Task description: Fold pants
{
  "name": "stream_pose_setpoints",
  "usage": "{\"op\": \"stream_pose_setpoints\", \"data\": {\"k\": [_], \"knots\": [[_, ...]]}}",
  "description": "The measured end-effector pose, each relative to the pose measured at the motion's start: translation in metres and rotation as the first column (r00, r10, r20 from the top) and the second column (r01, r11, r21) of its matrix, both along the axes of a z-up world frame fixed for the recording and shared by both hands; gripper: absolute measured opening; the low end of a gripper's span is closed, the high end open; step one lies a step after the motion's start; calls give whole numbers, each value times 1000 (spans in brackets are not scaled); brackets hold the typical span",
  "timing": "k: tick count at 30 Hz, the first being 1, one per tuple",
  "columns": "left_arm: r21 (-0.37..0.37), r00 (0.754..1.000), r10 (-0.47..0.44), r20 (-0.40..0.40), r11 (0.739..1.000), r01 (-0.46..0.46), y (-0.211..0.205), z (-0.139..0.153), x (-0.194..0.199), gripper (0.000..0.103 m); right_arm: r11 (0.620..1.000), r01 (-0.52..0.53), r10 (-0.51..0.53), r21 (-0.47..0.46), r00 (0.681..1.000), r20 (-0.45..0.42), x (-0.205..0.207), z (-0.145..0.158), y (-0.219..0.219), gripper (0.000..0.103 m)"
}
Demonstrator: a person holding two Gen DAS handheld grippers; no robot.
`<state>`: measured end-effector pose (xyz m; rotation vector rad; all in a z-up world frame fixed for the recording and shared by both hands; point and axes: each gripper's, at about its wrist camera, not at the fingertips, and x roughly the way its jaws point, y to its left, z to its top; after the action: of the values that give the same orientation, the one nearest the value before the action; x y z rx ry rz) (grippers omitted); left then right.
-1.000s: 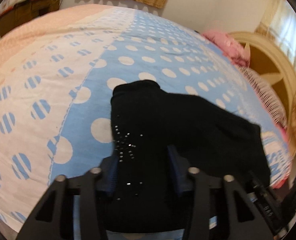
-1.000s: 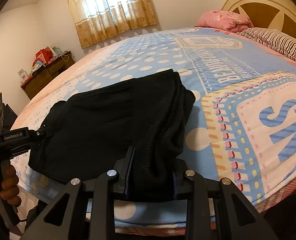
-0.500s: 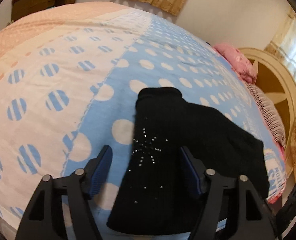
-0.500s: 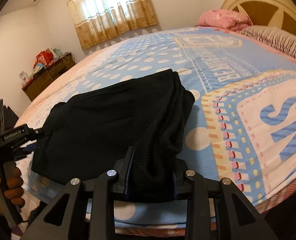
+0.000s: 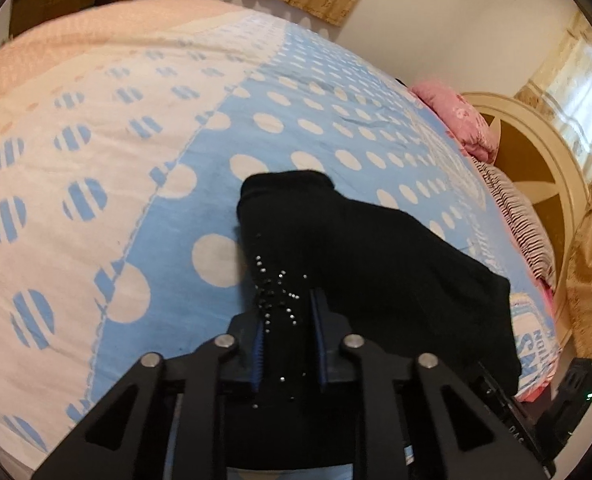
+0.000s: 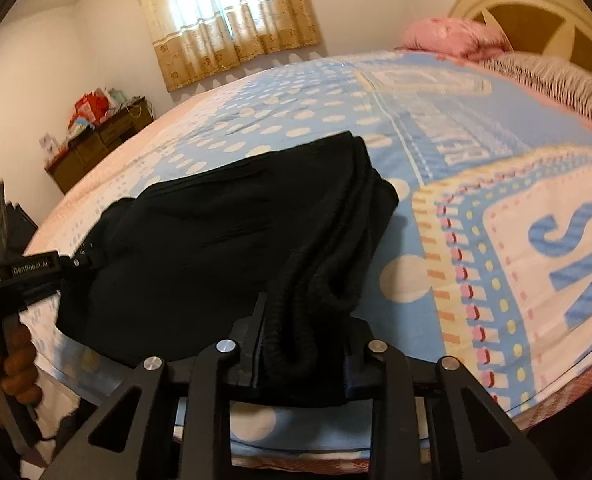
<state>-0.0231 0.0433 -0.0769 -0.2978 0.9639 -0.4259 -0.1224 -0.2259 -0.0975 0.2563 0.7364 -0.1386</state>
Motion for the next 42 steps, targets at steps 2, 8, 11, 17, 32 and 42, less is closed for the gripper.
{"op": "stream_pose_setpoints", "data": {"k": [2,8,11,17,32,42], "knots": [[78,999,-16,46,997,13,-8,8,-4,17,1000,1,-1,-31,1000,5,0,4,4,28],[185,989,-41,145,983,13,-18,24,-10,14,996,-10,16,-87,998,62,-3,24,20,27],[202,983,-42,179,979,5,-18,31,-10,14,994,-30,39,-109,996,83,-2,32,28,27],[235,975,-23,219,971,-30,-12,42,-9,13,986,-63,82,-153,990,118,4,46,49,27],[250,958,54,283,960,-128,15,59,4,13,966,-143,184,-215,966,181,42,76,85,27],[254,939,144,311,940,-229,45,66,20,13,947,-220,269,-232,941,207,77,85,117,27]]}}
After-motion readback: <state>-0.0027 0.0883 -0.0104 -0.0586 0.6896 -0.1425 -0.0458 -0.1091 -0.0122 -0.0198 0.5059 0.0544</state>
